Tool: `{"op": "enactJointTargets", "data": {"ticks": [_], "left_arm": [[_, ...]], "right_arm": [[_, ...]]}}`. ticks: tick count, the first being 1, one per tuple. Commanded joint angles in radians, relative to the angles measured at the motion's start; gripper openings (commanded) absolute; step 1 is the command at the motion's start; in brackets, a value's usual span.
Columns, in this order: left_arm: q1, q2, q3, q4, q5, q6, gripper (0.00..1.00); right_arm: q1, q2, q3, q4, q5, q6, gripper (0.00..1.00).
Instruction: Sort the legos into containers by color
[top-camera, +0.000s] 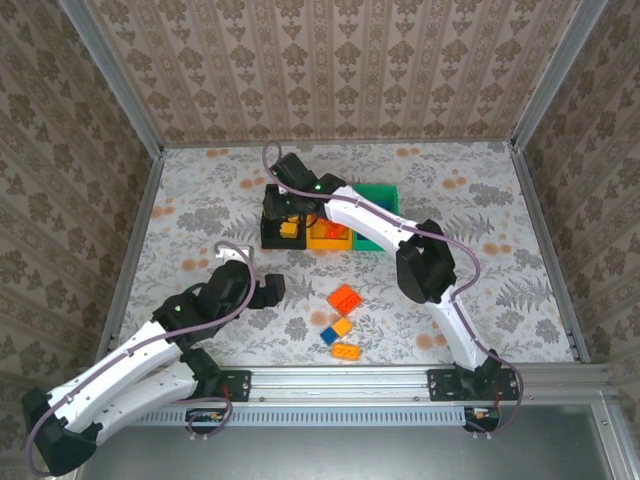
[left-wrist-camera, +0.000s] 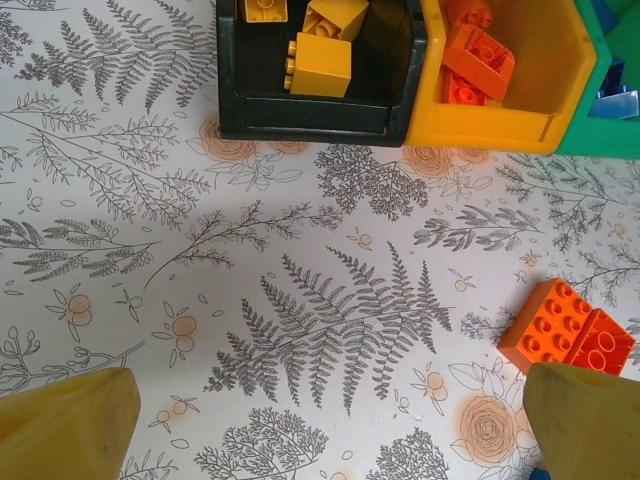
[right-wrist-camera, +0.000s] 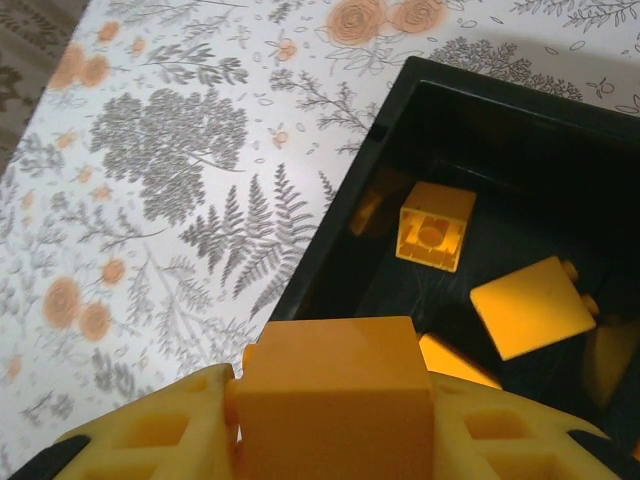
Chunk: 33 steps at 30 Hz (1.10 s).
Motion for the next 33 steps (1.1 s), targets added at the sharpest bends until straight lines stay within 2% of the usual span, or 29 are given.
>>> {"op": "enactJointTargets", "data": {"ticks": [1,5,9,13,18,26,33], "left_arm": [[0.006,-0.025,-0.009,-0.052,0.007,-0.028,1.0],[0.006,-0.046,-0.002,-0.064,0.013,-0.021,1.0],[0.007,-0.051,0.01,-0.075,0.014,-0.018,1.0],[0.008,-0.05,0.032,-0.08,0.02,-0.003,1.0],[0.008,-0.003,0.062,-0.051,0.037,0.039,1.0],[0.008,0.196,0.093,0.113,0.133,0.094,1.0],[-0.012,0.411,0.138,0.217,0.257,0.145,1.0]], "right_arm": [[-0.007,0.048,0.084,-0.076,0.015,0.025,0.41],[-0.009,0.067,0.131,-0.079,0.005,0.021,0.66],[-0.007,0.026,0.128,-0.06,-0.001,0.019,0.73],[-0.007,-0.072,0.031,-0.019,0.013,0.028,0.75],[-0.007,-0.3,-0.264,0.104,0.045,0.064,0.76],[-0.008,-0.674,-0.762,0.154,0.109,0.085,0.77],[-0.007,-0.918,-1.086,0.119,0.109,0.097,0.78]]}}
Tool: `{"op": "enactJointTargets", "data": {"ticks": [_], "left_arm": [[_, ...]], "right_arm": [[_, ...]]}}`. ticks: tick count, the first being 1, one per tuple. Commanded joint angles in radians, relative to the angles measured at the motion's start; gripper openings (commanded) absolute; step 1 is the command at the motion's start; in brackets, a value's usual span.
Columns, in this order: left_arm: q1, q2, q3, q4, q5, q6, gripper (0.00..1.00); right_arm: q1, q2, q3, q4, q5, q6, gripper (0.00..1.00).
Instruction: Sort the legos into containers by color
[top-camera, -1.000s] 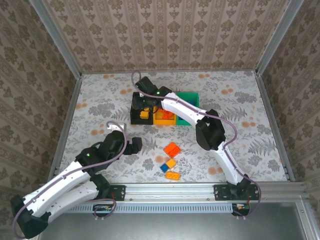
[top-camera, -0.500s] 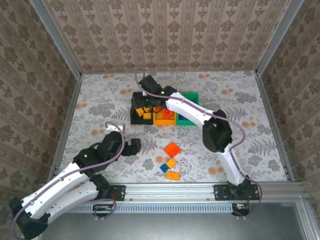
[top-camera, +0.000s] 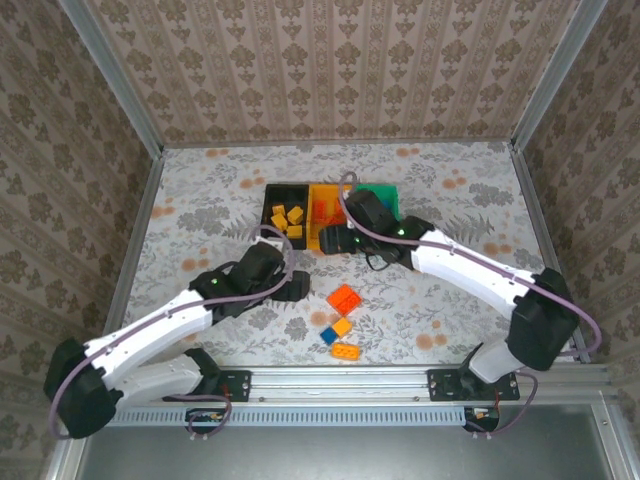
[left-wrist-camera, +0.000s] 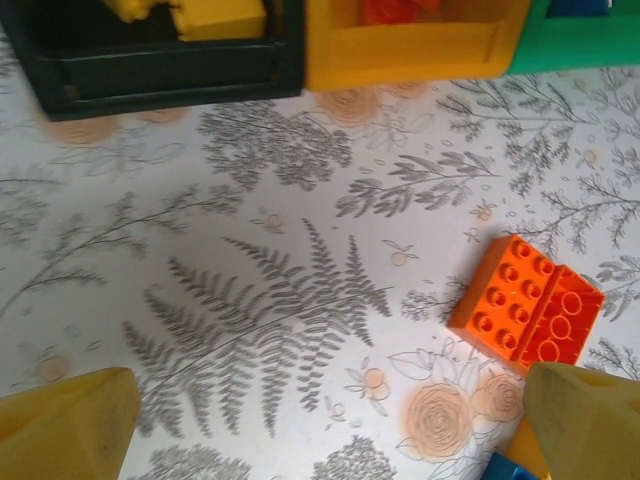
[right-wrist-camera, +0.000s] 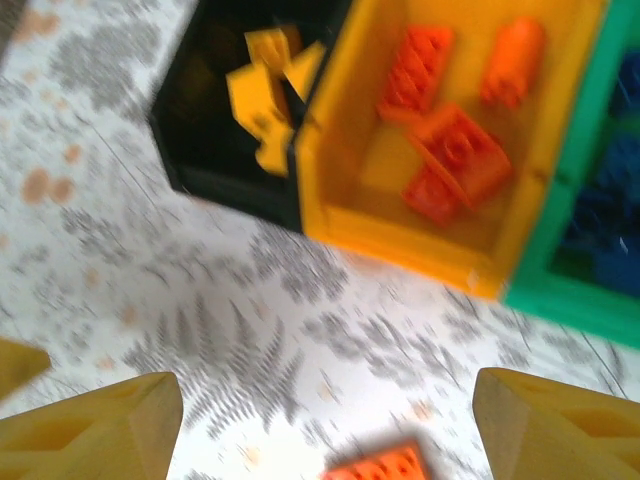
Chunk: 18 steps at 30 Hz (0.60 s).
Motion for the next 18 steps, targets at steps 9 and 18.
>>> {"op": "enactJointTargets", "data": {"ticks": [9,18], "left_arm": [[-0.063,0.246,0.082,0.068,0.079,0.06,1.0],[-0.037,0.115,0.007,0.0,0.027,0.014,1.0]], "right_arm": [[0.043,-0.088,-0.307,-0.016,-0.056,0.001,0.8],[0.211,-0.046,-0.311,-0.047,-0.129,-0.094,0.78]]}}
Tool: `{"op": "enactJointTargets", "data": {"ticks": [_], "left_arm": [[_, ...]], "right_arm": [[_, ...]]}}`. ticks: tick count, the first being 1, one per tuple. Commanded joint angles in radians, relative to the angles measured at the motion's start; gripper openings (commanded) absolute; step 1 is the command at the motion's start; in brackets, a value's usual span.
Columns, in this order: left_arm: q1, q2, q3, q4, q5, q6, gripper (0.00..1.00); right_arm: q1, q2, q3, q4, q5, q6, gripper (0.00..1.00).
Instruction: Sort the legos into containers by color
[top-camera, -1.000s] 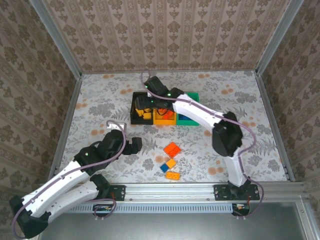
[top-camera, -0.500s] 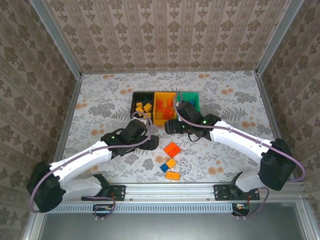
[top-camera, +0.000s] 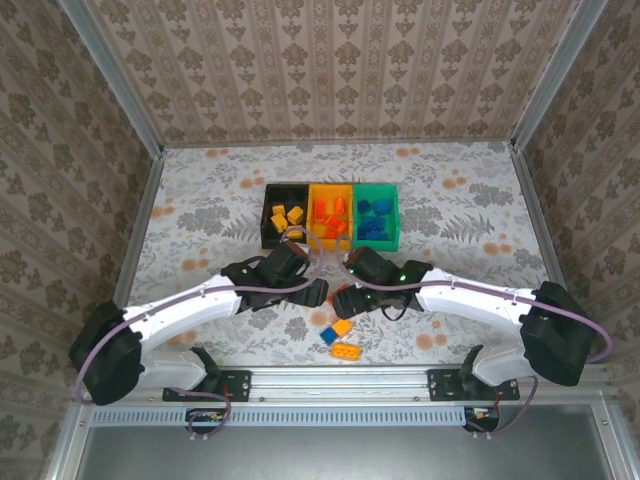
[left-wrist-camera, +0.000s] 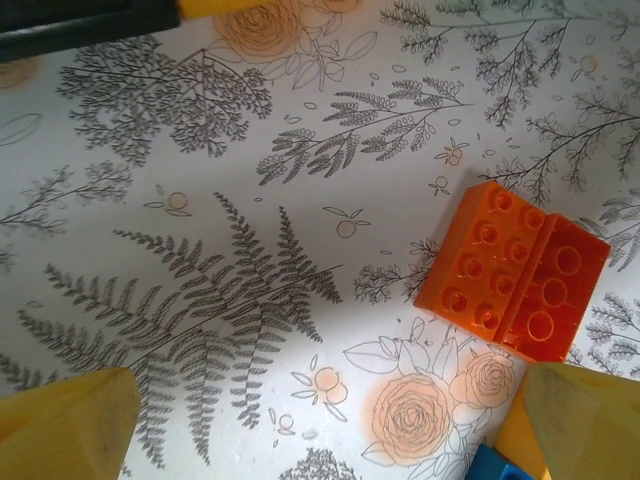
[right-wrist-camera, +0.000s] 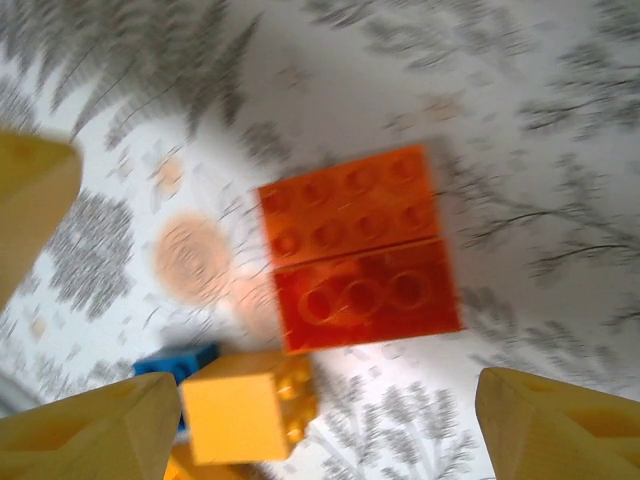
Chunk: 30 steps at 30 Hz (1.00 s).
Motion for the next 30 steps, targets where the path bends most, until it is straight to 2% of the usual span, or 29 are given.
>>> {"op": "enactJointTargets", "data": {"ticks": [1,4,8,12,16,20,26,30], "left_arm": [[0.024,-0.077,-0.042,-0.042,-0.021,-0.03,1.0],[0.05,-0.123,-0.073,-0.048,-0.014,-0.043,1.0],[0.074,-0.164,-0.094,-0.06,-0.011,-0.049,1.0],[0.084,-0.185,-0.102,-0.066,-0.007,-0.049,1.0],[0.09,-0.196,-0.104,-0.075,-0.005,-0.047,1.0],[0.094,-0.206,-0.108,-0.076,-0.006,-0.047,1.0],[0.099,-0.207,-0.107,-0.078,-0.006,-0.044,1.0],[0.102,-0.207,-0.102,-0.081,-0.005,-0.043,1.0]], "right_arm": [[0.053,0.054,0.008,-0.04,-0.034,-0.052,0.76],[0.096,0.101,0.027,-0.051,-0.025,-0.065,0.71],[0.127,0.165,0.055,-0.055,0.01,-0.061,0.74],[0.13,0.207,0.07,-0.058,0.033,-0.058,0.74],[0.13,0.223,0.077,-0.075,0.058,-0.055,0.67],[0.13,0.224,0.064,-0.075,0.051,-0.051,0.56],[0.13,0.22,0.034,-0.066,0.031,-0.041,0.59],[0.13,0.203,0.018,-0.064,0.037,-0.03,0.47]]}}
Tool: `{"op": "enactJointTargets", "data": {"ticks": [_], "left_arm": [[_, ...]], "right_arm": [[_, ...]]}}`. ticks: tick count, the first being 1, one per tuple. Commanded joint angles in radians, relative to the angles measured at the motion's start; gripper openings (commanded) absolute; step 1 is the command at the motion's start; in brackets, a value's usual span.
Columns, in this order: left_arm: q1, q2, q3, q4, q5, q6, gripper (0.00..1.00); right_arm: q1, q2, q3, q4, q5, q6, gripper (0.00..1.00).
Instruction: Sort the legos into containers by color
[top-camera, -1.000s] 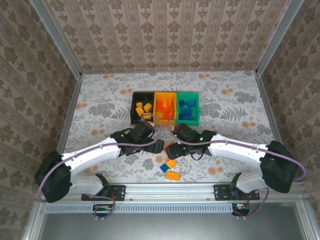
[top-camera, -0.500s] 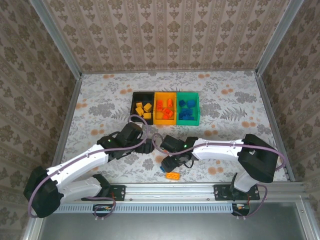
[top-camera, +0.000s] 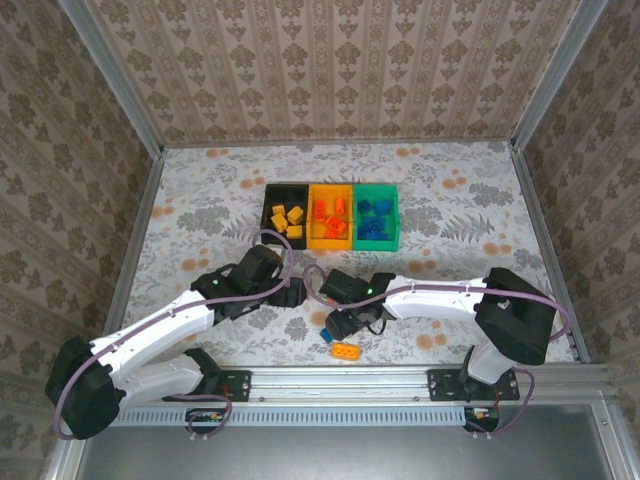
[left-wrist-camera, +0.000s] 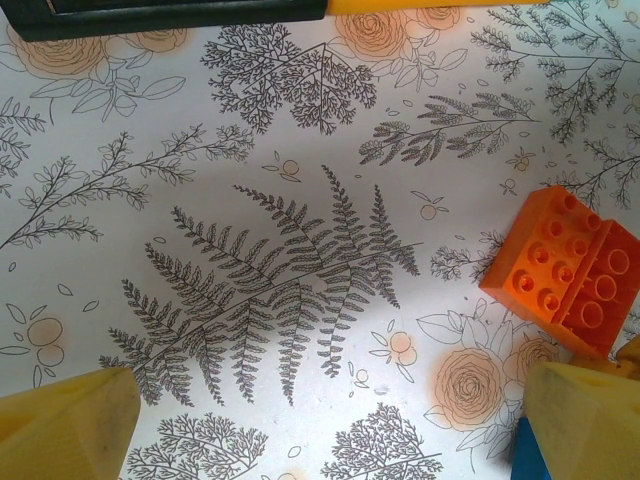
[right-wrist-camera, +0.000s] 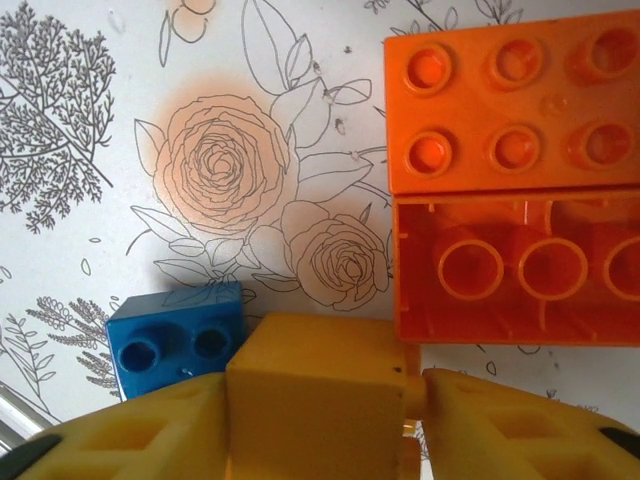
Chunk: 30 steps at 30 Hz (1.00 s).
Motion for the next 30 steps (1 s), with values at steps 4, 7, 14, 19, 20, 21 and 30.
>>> {"op": "enactJointTargets", "data": {"ticks": [4,7,14,19,20,21,30], "left_arm": [[0.011,-0.018,0.001,-0.026,-0.006,-0.013,1.0],[0.013,-0.028,0.005,-0.03,-0.019,-0.013,1.0],[0.026,-0.116,-0.023,-0.084,-0.082,-0.039,1.0],[0.039,-0.215,-0.055,-0.149,-0.124,-0.086,1.0],[0.043,-0.233,-0.06,-0.162,-0.126,-0.091,1.0],[0.046,-0.247,-0.063,-0.172,-0.125,-0.095,1.0],[0.051,-0.315,-0.076,-0.224,-0.112,-0.108,1.0]], "right_arm": [[-0.002,-0.058,-0.051,-0.039,0.031,0.01,0.4],[-0.018,-0.117,-0.051,-0.055,0.043,0.013,0.38],[-0.095,-0.217,0.082,-0.1,0.023,-0.026,0.38],[-0.175,-0.051,0.32,-0.002,-0.015,-0.071,0.38],[-0.187,0.004,0.385,0.013,-0.025,-0.077,0.38],[-0.197,0.054,0.447,0.021,-0.036,-0.079,0.38],[-0.267,0.532,1.032,-0.056,-0.013,-0.067,0.39]]}}
